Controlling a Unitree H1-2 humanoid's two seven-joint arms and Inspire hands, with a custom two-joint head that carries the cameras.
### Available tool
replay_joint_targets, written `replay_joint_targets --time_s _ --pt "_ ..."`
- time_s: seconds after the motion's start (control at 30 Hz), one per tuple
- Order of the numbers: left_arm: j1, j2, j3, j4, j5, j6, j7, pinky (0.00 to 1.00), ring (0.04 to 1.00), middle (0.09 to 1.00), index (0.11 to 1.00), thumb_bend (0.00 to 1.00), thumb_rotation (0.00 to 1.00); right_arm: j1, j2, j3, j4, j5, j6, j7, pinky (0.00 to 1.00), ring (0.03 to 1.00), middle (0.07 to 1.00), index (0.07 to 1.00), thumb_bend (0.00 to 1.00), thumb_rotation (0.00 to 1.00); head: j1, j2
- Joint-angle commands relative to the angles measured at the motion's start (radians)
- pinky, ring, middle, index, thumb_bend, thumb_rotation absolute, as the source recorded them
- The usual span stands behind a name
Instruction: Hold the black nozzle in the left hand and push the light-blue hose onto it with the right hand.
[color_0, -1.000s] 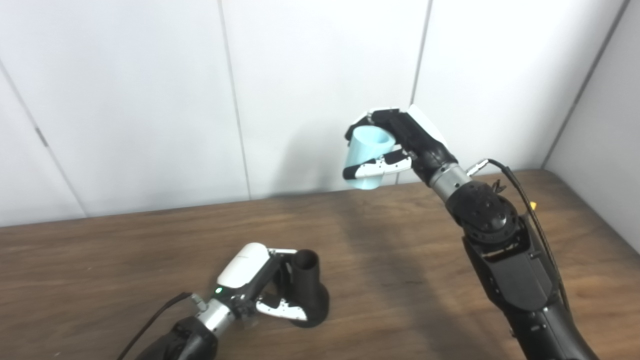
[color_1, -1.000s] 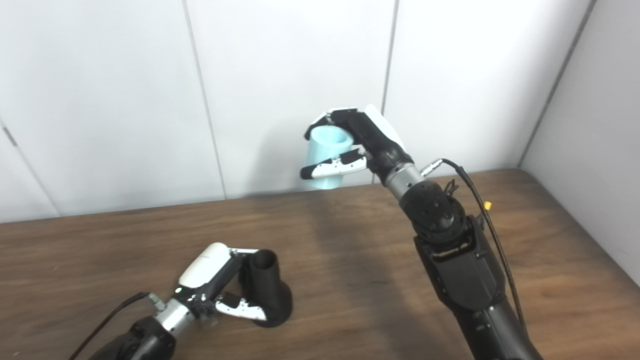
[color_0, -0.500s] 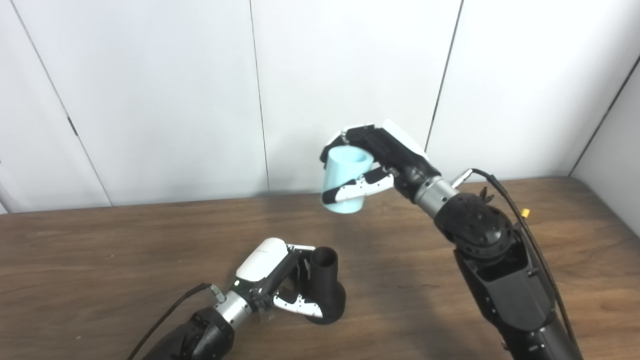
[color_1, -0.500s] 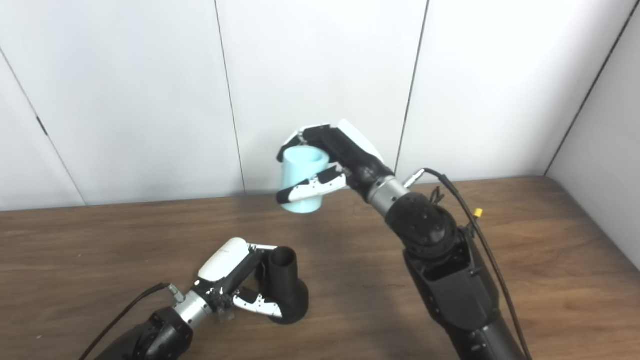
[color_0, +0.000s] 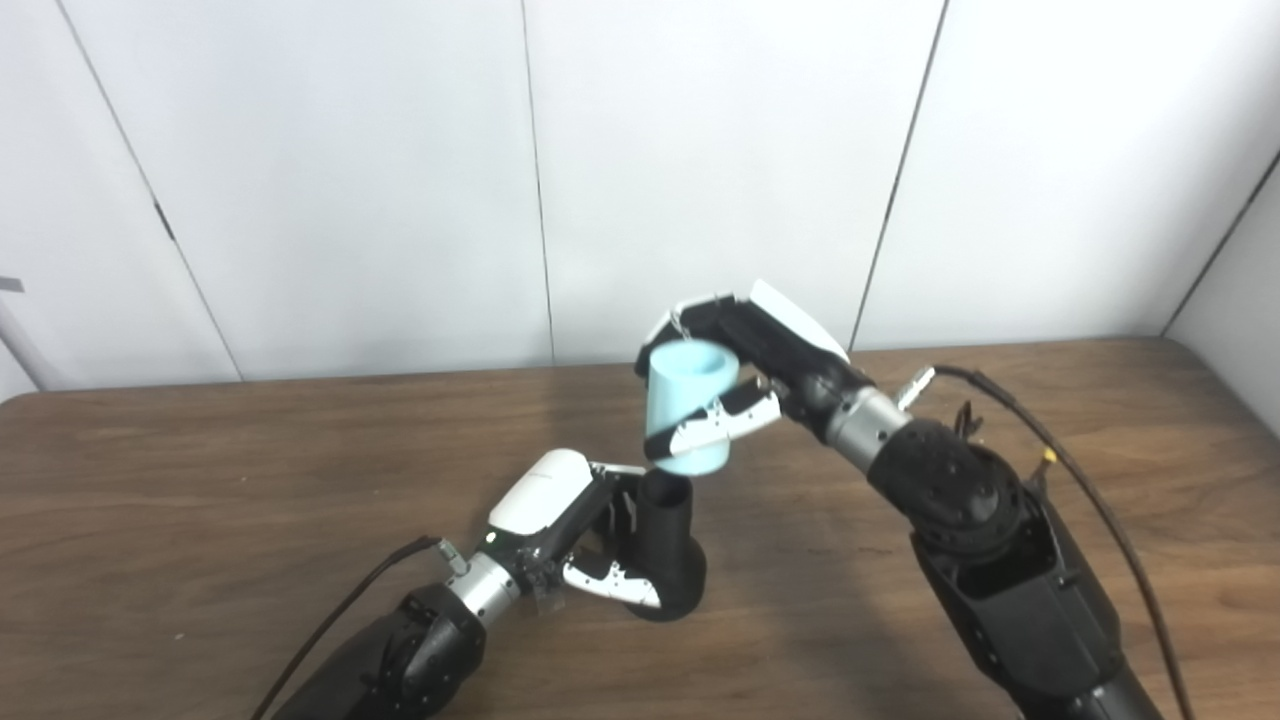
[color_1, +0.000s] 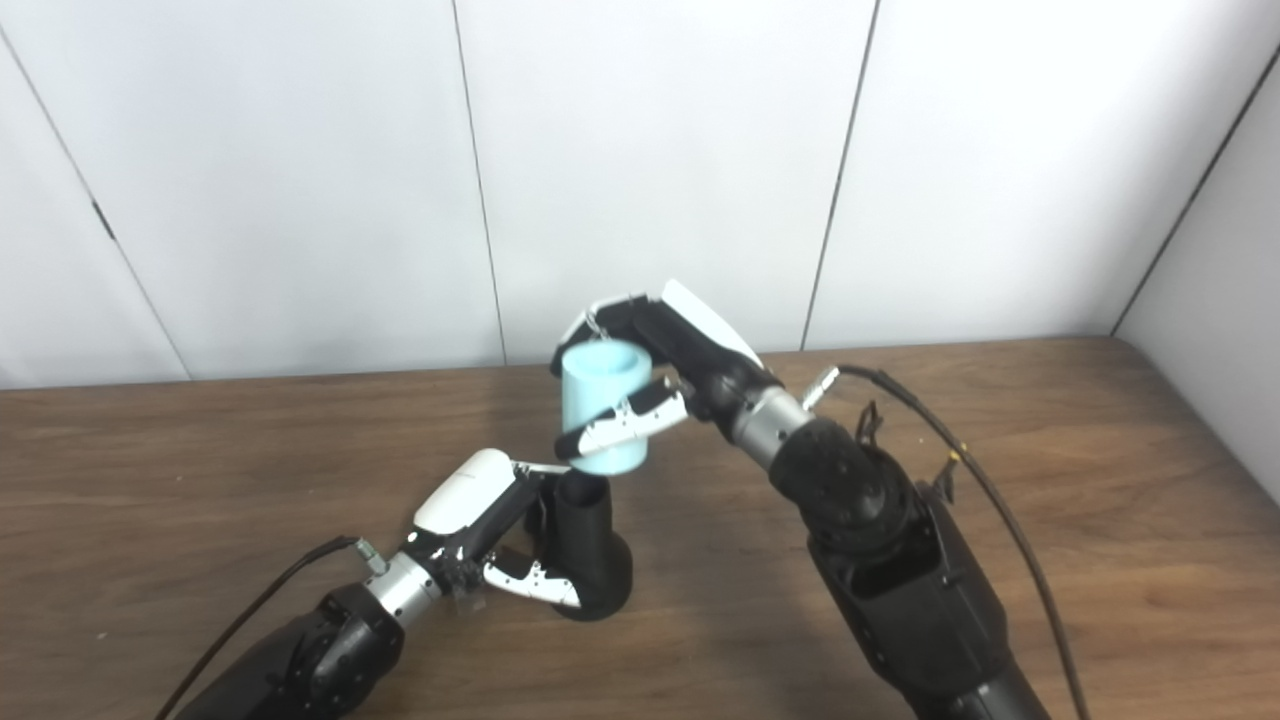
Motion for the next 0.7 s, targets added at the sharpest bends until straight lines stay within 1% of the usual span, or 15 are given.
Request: replay_joint_targets --time_s 0.0,0.07,0.13,0.23,0.33,0.53,0.67 --pt "0.154 0.012 -0.084 0.09 0.098 0.127 -0.175 0.36 0.397 0.497 0.507 0.5 0.0 -0.042 -0.001 -0.004 -0.027 0.005 -0.078 0.001 0.36 0.436 0.485 0.487 0.52 0.0 0.001 0.006" --pt "0.154 0.013 -0.084 0.087 0.098 0.124 -0.173 0.36 0.397 0.497 0.506 0.5 0.0 -0.035 0.0 0.002 -0.021 0.008 -0.084 0.005 0.36 0.436 0.486 0.485 0.52 0.0 0.001 0.008" --pt "0.154 0.014 -0.084 0.083 0.1 0.125 -0.171 0.36 0.393 0.495 0.51 0.5 0.0 -0.03 -0.002 0.013 -0.024 0.0 -0.075 0.009 0.35 0.434 0.481 0.489 0.52 0.0 0.003 0.01" --pt "0.153 0.011 -0.085 0.085 0.101 0.131 -0.172 0.37 0.39 0.494 0.523 0.5 0.0 -0.022 -0.009 0.026 -0.02 -0.006 -0.088 0.014 0.35 0.431 0.474 0.496 0.52 0.0 0.005 0.013" --pt "0.153 0.009 -0.085 0.083 0.1 0.133 -0.171 0.36 0.389 0.492 0.527 0.5 0.0 -0.013 -0.012 0.032 -0.017 -0.004 -0.097 0.018 0.34 0.422 0.474 0.512 0.52 0.0 0.006 0.016" --pt "0.153 0.007 -0.085 0.083 0.095 0.125 -0.172 0.35 0.384 0.494 0.529 0.5 0.0 0.0 -0.005 0.042 -0.021 -0.006 -0.082 0.018 0.33 0.419 0.477 0.515 0.52 0.0 0.012 0.023" --pt "0.153 0.004 -0.084 0.084 0.095 0.129 -0.171 0.35 0.383 0.494 0.53 0.5 0.0 0.005 0.002 0.048 -0.014 -0.003 -0.093 0.017 0.33 0.417 0.478 0.515 0.52 0.0 0.018 0.029"
